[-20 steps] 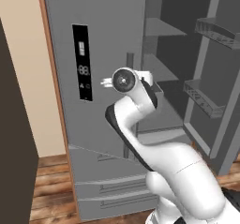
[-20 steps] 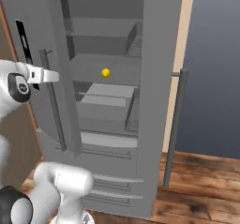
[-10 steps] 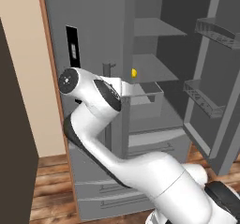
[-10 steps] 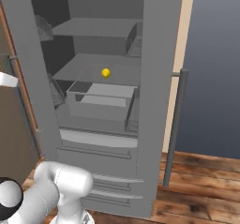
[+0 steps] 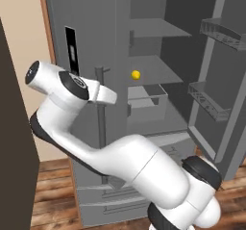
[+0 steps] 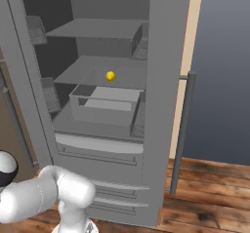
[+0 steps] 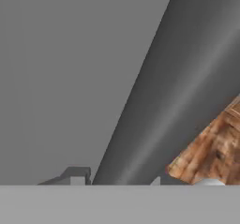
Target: Retrieve a lemon from the fridge and place it on the cutting board with the fish.
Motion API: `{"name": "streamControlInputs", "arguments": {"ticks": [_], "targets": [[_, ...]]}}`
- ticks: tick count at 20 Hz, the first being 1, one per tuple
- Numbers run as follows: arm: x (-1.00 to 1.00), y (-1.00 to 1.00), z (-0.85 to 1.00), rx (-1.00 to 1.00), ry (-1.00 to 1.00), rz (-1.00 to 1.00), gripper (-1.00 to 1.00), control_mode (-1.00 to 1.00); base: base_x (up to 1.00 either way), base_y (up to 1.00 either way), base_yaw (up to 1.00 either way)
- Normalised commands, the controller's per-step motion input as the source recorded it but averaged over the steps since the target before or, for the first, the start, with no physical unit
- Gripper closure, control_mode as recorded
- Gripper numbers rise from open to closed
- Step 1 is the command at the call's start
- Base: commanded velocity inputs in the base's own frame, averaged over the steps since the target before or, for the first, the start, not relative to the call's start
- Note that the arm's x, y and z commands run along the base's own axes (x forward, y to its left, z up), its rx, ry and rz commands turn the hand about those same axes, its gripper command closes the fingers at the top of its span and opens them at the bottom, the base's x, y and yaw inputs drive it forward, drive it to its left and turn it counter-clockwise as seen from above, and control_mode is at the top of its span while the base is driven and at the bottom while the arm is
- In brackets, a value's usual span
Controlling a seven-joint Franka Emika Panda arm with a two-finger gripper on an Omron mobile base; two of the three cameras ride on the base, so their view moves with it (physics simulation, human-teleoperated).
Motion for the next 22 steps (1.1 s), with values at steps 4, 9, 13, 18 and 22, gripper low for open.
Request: {"name": "streamControlInputs", "arguments": {"ticks": [4,9,13,18,22], "targets": [[-0.14,0.36,0.0,0.0,0.0,-0.14,-1.0,-1.0,0.0,0.0,0.0],[-0.09,0.39,0.01,-0.04,0.0,-0.05,-1.0,-1.0,0.0,0.0,0.0],[0.0,0.08,0.0,-0.04,0.0,-0.05,-1.0,-1.0,0.0,0.0,0.0],[-0.37,0.02,-0.03,-0.01,-0.01,-0.07,-1.0,-1.0,0.0,0.0,0.0],[-1.0,-0.36,0.12,0.11,-0.09,-0.05,-1.0,-1.0,0.0,0.0,0.0]]}}
